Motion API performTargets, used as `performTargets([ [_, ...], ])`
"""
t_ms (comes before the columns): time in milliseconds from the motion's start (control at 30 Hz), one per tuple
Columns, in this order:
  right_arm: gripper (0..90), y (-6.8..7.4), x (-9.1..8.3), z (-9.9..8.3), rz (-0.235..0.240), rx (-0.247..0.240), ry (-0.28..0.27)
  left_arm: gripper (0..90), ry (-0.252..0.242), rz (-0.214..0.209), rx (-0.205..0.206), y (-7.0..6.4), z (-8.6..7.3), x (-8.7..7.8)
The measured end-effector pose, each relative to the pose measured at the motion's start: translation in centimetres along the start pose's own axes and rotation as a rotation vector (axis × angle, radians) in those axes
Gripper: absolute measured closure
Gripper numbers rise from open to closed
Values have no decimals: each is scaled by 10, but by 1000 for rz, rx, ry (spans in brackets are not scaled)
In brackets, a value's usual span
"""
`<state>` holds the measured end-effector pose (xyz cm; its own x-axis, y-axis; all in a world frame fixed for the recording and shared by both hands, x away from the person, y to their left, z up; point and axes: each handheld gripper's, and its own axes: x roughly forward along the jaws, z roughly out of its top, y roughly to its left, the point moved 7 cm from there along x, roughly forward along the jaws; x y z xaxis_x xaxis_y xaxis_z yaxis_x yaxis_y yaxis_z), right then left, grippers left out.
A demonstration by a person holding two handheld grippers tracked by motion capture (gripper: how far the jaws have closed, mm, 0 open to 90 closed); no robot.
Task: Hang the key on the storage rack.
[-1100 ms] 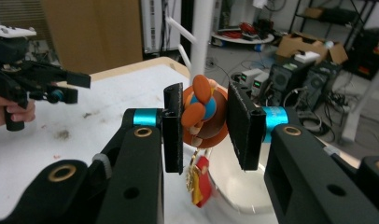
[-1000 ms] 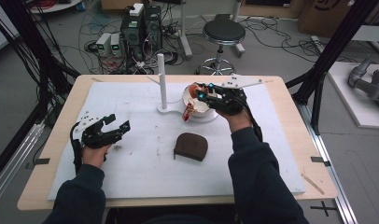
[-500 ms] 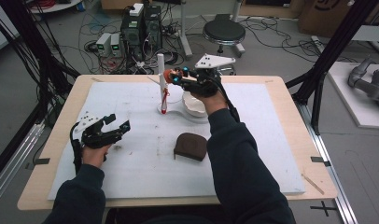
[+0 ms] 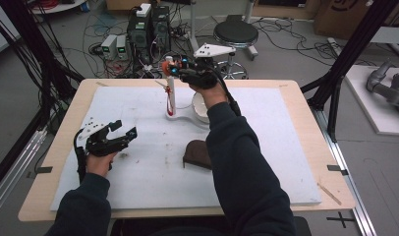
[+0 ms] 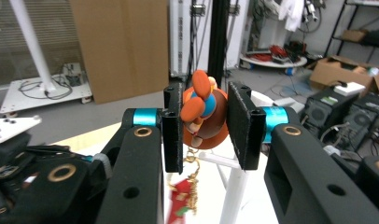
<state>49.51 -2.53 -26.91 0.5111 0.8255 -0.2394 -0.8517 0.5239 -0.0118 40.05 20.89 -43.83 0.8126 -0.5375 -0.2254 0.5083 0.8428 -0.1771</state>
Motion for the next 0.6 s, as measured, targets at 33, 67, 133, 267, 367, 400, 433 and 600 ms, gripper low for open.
performTargets([
  [33,693,-2,1,1,-11,2,-4,257,0,0,0,0,0,0],
  [67,693,-3,3,1,-11,7,-6,258,-1,-1,-1,0,0,0],
  [133,693,-6,6,0,-26,10,0,257,-1,0,-1,0,0,0],
  [267,693,-10,6,-1,-37,25,-4,257,-3,3,-4,1,0,0],
  [367,693,-12,3,1,-38,27,-15,258,-5,3,-3,1,0,0],
  [400,693,-12,2,2,-35,27,-21,258,-4,3,-3,1,0,0],
  [433,693,-11,1,3,-34,21,-29,257,-4,3,-4,1,0,0],
  [600,693,-8,-3,8,-24,11,-50,258,-4,3,-3,1,0,0],
])
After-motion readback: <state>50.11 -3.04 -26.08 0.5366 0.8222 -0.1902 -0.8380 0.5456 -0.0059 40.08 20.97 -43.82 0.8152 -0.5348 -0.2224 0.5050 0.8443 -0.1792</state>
